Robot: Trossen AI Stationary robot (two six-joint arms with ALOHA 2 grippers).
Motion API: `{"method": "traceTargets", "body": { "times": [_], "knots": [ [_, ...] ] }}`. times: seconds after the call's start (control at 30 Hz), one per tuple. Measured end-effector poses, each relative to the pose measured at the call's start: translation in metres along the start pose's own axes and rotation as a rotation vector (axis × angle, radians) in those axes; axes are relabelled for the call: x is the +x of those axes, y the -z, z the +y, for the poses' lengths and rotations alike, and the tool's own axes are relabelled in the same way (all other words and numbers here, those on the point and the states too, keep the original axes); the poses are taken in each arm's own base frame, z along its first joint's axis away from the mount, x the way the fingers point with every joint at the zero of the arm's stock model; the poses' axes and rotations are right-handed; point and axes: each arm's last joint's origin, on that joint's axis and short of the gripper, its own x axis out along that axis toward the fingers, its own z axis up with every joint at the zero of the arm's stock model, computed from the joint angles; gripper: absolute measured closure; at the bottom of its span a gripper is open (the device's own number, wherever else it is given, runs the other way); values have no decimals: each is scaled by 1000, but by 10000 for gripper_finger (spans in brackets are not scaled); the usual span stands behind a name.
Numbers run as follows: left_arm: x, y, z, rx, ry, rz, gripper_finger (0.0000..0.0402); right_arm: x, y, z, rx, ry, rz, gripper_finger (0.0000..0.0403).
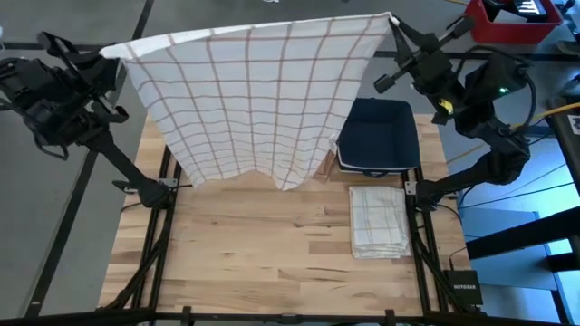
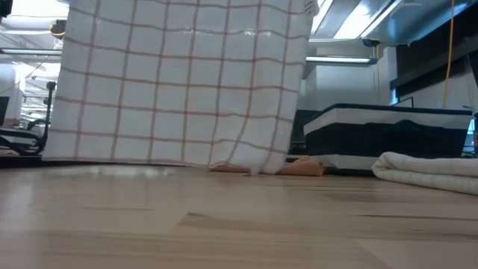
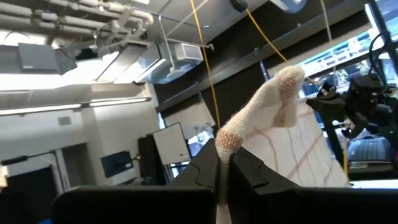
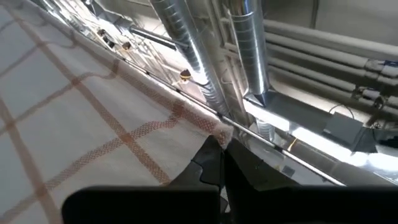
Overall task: Fold towel
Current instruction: Fold the white towel
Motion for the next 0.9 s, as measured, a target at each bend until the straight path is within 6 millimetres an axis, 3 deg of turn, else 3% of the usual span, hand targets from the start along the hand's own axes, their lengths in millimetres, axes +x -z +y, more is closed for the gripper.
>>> {"method": "traceTargets", "body": {
  "times": [0.2,0.37,0.63,0.9],
  "knots": [
    [0,0,-1,-228,-5,1,396,4,5,5,121,-18,37,394],
    [1,-3,-18,-459,29,9,396,-9,-5,13,321,-96,69,394],
    [-4,-12,-78,-436,192,36,396,-45,-39,30,395,-226,132,394],
    [-31,-26,-146,-372,381,23,396,-95,-83,48,441,-378,158,394]
  ]
}}
